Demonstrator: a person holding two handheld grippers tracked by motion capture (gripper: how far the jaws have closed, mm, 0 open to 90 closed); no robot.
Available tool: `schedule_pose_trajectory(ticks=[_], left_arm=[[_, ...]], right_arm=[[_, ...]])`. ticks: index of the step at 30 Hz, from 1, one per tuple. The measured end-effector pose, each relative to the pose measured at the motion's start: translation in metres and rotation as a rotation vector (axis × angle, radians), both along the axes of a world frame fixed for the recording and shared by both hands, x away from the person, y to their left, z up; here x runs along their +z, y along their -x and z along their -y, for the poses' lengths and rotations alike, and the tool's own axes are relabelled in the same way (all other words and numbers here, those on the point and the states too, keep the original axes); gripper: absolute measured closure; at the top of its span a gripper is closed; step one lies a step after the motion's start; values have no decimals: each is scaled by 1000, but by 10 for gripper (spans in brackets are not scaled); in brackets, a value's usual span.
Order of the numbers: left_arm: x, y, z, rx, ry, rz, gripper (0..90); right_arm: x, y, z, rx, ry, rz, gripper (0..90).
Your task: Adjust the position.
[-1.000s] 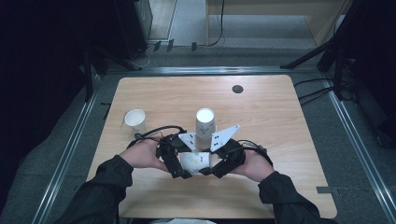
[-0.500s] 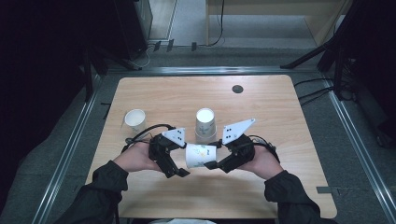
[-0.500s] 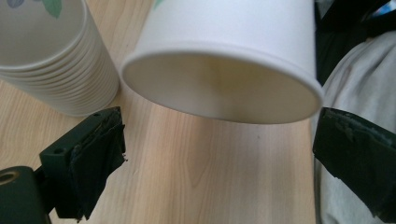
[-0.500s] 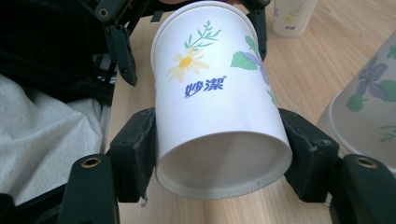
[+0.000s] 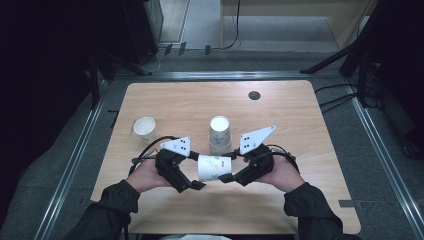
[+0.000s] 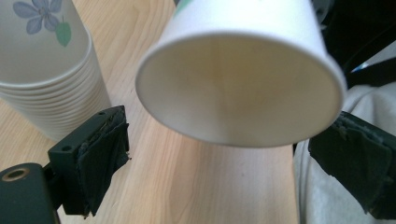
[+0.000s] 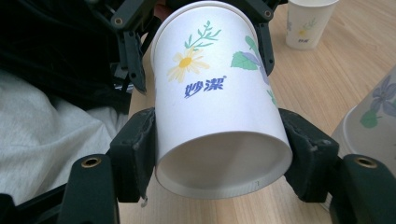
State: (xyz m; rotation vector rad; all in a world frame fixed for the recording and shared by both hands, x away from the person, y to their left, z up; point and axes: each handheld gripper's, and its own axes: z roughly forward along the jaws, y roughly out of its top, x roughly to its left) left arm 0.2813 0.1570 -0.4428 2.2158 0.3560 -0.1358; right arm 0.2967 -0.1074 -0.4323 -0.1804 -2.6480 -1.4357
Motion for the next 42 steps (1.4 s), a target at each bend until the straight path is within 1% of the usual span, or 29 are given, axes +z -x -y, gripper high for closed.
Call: schedule_pose_trajectory(ticks=[2, 3, 6, 7, 8, 9, 10, 12, 13, 17, 18, 22, 23, 25, 26, 33, 38, 42], left_arm=[[-1, 1, 0, 3, 22, -2, 56], [-1, 1, 0, 4, 33, 1, 57], [-1, 2, 0, 8, 80, 7, 60], [-1, 2, -1, 8, 95, 5, 74], [-1, 1, -1, 3, 108, -1, 111], [-1, 2, -2, 8, 118, 3, 135], [-1, 1, -2, 2, 126, -1, 135], [-1, 1, -3, 7, 133, -1, 142], [-2, 1, -3, 0, 135, -5, 149], [-2, 1, -3, -4, 133, 7, 171], [-2, 1, -3, -4, 136, 12, 207], [-1, 1, -4, -6, 140, 16, 221], [-1, 1, -4, -4, 138, 18, 224], [-2, 0, -4, -2, 134, 6, 230], [-2, 0, -3, 2, 128, 13, 236], [-1, 0, -4, -3, 120, 13, 254], [0, -1, -6, -1, 112, 16, 260], [3, -3, -10, -2, 98, -6, 260]], right_arm=[[0, 1, -1, 5, 0, -11, 343], [-1, 0, -1, 6, -2, -7, 343], [-2, 0, -3, 13, -2, -19, 343], [-2, 0, -3, 16, -3, -20, 343], [-2, 0, -4, 17, -2, -20, 343], [-2, 0, -4, 21, -4, -23, 343], [-3, 0, -4, 22, -8, -27, 343], [-3, 0, -5, 22, -12, -32, 343], [-3, 0, -5, 21, -12, -33, 343], [-3, -1, -5, 22, -16, -42, 343], [-3, 0, -6, 20, -14, -44, 344], [-3, -1, -5, 21, -17, -45, 347], [-3, -1, -5, 22, -18, -42, 348], [-4, -1, -5, 19, -15, -44, 347], [-4, -1, -5, 16, -14, -45, 348], [-4, -1, -7, 11, -3, -48, 342], [-5, -1, -7, -3, 8, -40, 281], [-5, -1, -5, -22, 26, -35, 263]])
